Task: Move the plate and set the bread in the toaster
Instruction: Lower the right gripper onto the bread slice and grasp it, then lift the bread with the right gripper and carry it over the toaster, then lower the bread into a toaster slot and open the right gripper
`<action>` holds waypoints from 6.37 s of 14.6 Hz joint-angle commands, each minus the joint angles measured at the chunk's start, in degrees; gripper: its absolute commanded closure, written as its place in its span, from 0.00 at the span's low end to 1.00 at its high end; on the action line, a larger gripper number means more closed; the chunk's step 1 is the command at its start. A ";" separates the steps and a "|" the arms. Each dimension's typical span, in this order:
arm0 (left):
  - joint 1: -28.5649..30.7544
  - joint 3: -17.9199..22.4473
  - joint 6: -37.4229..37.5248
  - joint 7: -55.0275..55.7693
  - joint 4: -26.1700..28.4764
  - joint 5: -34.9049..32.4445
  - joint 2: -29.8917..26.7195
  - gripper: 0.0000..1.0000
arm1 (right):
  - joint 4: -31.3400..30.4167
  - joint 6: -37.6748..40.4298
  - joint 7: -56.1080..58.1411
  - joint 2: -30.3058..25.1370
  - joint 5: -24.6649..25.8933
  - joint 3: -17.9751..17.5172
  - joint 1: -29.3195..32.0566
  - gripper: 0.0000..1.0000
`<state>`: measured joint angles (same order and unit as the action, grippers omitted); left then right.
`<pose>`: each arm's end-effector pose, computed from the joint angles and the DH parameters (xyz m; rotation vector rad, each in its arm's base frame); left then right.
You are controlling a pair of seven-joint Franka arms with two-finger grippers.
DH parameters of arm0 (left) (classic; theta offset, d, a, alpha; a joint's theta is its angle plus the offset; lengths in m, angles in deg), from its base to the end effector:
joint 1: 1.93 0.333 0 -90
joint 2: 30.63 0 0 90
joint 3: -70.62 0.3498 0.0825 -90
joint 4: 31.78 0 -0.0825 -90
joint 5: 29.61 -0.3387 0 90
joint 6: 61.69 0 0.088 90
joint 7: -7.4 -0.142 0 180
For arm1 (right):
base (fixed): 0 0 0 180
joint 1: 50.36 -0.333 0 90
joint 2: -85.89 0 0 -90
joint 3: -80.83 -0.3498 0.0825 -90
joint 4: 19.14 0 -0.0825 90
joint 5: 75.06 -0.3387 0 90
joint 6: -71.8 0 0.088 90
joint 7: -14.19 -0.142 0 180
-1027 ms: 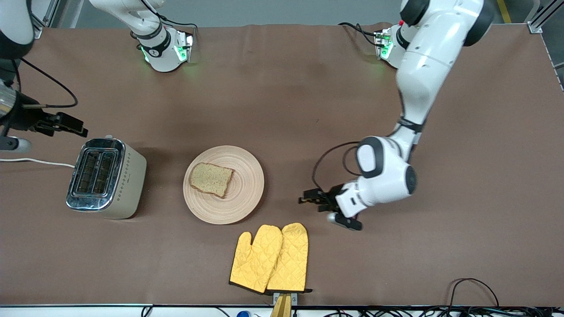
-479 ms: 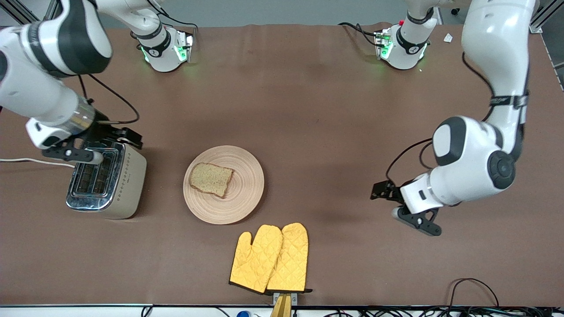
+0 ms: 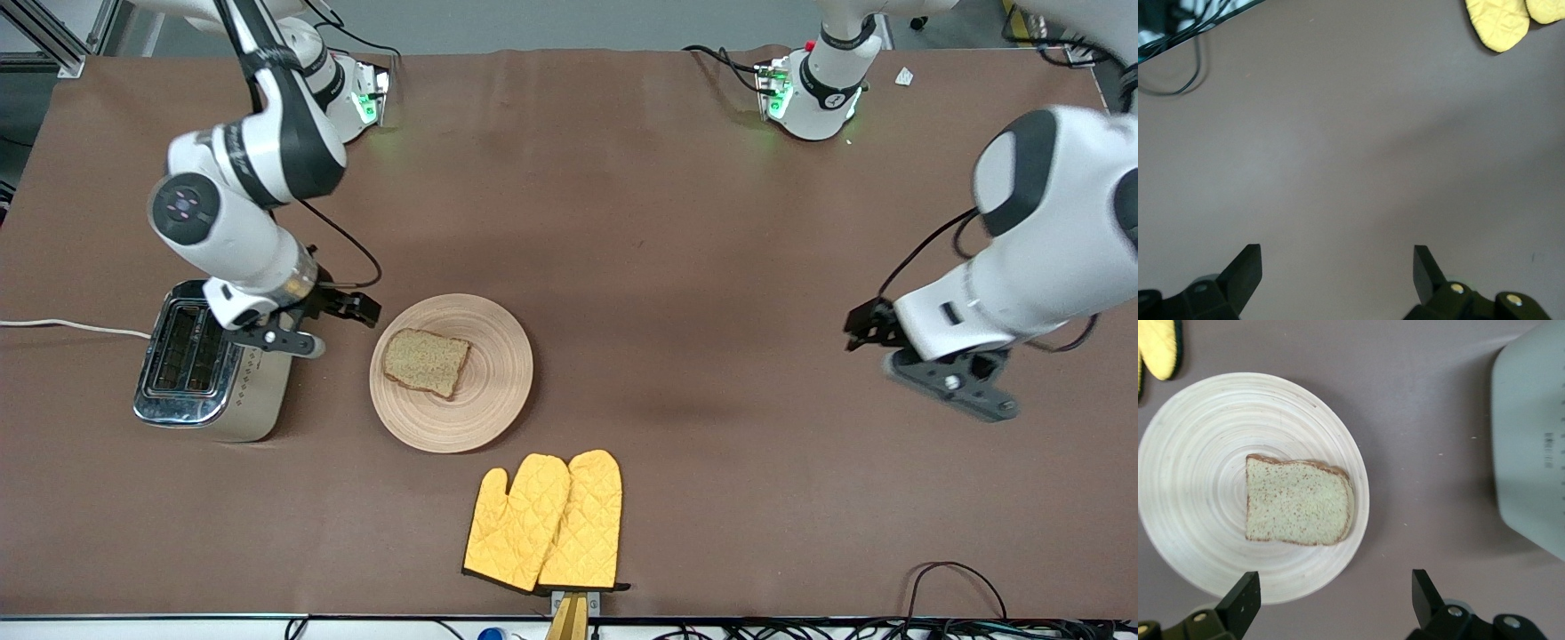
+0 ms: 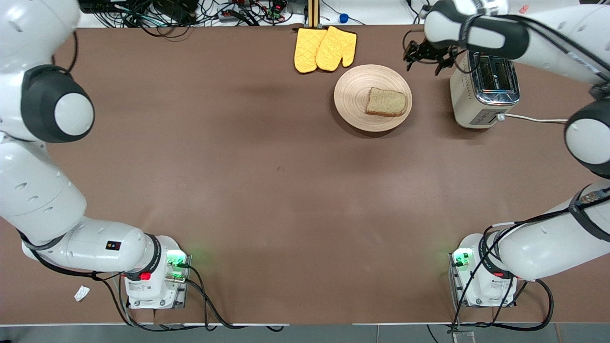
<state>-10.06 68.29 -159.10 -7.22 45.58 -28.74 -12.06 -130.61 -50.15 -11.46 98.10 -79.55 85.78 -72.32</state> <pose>0.6166 -0.1117 0.5459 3.0413 -0.6700 0.0422 0.5389 0.1732 0.3942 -3.0928 0.2972 0.0690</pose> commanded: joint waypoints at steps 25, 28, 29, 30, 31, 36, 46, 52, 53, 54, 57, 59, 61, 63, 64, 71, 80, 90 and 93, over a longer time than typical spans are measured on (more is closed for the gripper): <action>8.89 -5.45 4.42 12.68 7.89 -3.76 -15.85 0.00 | 0.98 -10.41 -8.01 15.65 -0.78 0.41 -1.58 0.53; 10.32 -8.04 3.29 13.12 10.51 -6.05 -17.69 0.00 | 1.25 -10.23 -10.03 15.83 -0.70 0.41 -2.29 0.58; 10.32 -7.86 2.67 13.12 12.35 -6.05 -18.91 0.00 | 1.25 -10.23 -10.03 15.92 -0.70 0.41 -2.20 0.58; 10.24 -7.42 2.31 13.12 13.59 -5.96 -19.79 0.00 | 1.25 -10.23 -10.03 15.92 -0.70 0.41 -2.20 0.59; 9.71 -6.55 2.31 13.21 13.95 -5.96 -20.24 0.00 | 1.25 -10.32 -10.03 15.92 -0.70 0.41 -2.20 0.61; 10.50 -6.45 2.22 13.30 13.43 -4.47 -19.01 0.00 | 1.16 -10.41 -10.03 16.01 -0.70 0.41 -2.11 0.65; 12.17 -6.71 3.01 13.39 8.77 -4.55 -16.99 0.00 | 1.16 -10.76 -10.03 16.36 -0.70 0.41 -1.32 0.80; 12.43 -6.89 5.47 13.82 8.68 -0.27 -16.99 0.00 | 1.16 -10.58 -10.30 16.44 -0.78 0.41 -0.45 1.00; 12.43 -6.72 5.56 14.52 8.68 0.36 -16.99 0.00 | 1.25 -10.41 -10.38 16.36 -0.78 0.41 -0.44 1.00; 12.34 -6.89 5.82 15.57 8.68 0.45 -17.08 0.00 | 1.68 -9.89 -10.21 16.36 -0.78 0.41 -0.62 1.00; 12.08 -7.07 6.44 16.81 8.68 0.37 -17.17 0.00 | 6.76 -2.36 -10.90 16.27 -0.78 0.50 -0.44 1.00; 12.08 -7.07 6.44 16.72 8.68 0.10 -17.17 0.00 | 11.33 5.55 -12.05 16.27 -0.70 0.50 -0.71 1.00; 12.08 -7.07 6.44 16.72 8.68 0.02 -17.08 0.00 | 14.07 10.05 -12.05 16.09 -0.70 0.59 -0.45 1.00; 12.17 -7.07 6.44 16.29 8.68 -0.07 -16.99 0.00 | 15.56 13.04 -11.70 15.39 -0.61 0.59 -0.44 1.00; 12.08 -7.07 6.44 16.28 8.68 -0.07 -16.99 0.00 | 17.49 16.19 -11.62 14.52 -0.43 0.68 -0.44 1.00; 12.17 -7.07 6.44 16.20 8.68 -0.16 -17.08 0.00 | 30.85 38.87 -10.21 12.14 7.81 0.50 -0.97 1.00; 12.08 -7.07 6.44 16.28 8.68 -0.25 -17.08 0.00 | 34.29 50.58 4.18 10.91 34.68 0.50 -3.17 1.00; 11.82 -7.07 6.44 16.28 8.68 -0.25 -17.08 0.00 | 33.94 47.70 10.45 11.43 52.03 0.50 -2.38 1.00; 11.82 -7.07 6.44 16.28 8.68 -0.25 -17.08 0.00 | 32.80 47.07 10.01 12.31 54.14 0.76 -2.11 1.00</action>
<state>1.94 61.29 -153.77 8.86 55.61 -28.98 -29.57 -96.16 -2.39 -1.42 110.32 -28.26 86.78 -74.92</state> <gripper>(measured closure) 0.000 0.987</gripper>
